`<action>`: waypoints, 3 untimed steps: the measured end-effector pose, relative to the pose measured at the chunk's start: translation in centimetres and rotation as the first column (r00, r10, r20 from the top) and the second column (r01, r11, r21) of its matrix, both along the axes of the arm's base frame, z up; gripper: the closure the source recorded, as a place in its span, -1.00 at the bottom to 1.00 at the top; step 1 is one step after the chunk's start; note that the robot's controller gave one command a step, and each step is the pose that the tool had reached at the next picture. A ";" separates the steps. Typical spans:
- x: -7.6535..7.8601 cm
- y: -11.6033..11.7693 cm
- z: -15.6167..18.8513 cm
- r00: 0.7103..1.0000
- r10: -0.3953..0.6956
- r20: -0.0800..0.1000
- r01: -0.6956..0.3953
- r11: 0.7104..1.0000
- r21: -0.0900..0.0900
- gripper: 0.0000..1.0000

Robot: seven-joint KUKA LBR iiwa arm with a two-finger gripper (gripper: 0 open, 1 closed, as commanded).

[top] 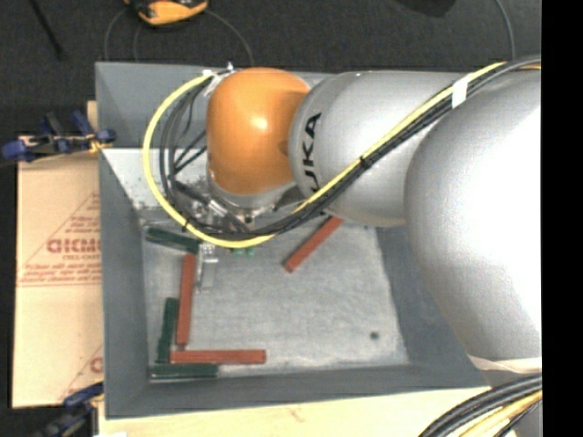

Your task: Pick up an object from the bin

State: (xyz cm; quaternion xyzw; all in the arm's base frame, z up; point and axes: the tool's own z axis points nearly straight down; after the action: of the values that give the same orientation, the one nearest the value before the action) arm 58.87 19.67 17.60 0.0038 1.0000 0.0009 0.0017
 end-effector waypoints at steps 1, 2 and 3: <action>0.0 0.0 0.0 1.000 0.000 0.000 0.000 1.000 0.000 -1.00; 2.1 0.6 -3.9 1.000 0.021 0.009 -0.021 1.000 0.002 -1.00; 2.4 -0.4 -9.4 0.989 0.145 0.001 -0.145 0.989 -0.002 -1.00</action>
Offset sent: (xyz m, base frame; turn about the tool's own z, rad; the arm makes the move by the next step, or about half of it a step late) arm 0.0407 0.0120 -0.1060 -0.0423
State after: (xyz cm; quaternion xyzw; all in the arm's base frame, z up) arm 61.30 19.23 8.23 -0.0690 0.9976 0.0002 0.0021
